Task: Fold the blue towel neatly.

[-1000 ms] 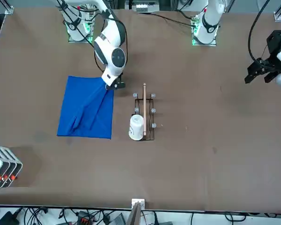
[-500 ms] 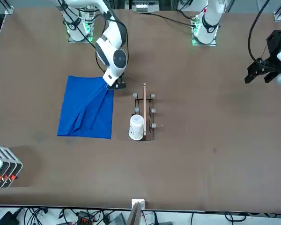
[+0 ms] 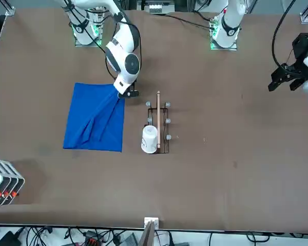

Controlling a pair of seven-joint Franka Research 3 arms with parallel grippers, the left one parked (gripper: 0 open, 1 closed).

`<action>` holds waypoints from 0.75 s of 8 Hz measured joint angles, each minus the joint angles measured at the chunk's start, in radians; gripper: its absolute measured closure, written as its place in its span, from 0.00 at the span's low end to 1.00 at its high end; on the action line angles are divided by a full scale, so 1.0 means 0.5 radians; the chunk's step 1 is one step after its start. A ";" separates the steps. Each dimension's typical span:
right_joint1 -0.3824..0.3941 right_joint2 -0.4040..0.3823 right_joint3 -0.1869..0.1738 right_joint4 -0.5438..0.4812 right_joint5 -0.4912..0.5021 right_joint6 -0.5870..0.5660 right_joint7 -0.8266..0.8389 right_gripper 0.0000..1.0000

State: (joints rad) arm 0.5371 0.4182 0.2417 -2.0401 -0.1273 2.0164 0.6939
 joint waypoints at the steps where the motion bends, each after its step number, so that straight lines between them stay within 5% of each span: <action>1: 0.007 0.019 0.000 0.002 0.000 0.000 0.000 0.97; 6: 0.031 0.079 -0.009 0.006 0.000 0.001 0.003 0.92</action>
State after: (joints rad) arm 0.5526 0.4577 0.2370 -2.0372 -0.1275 2.0167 0.6955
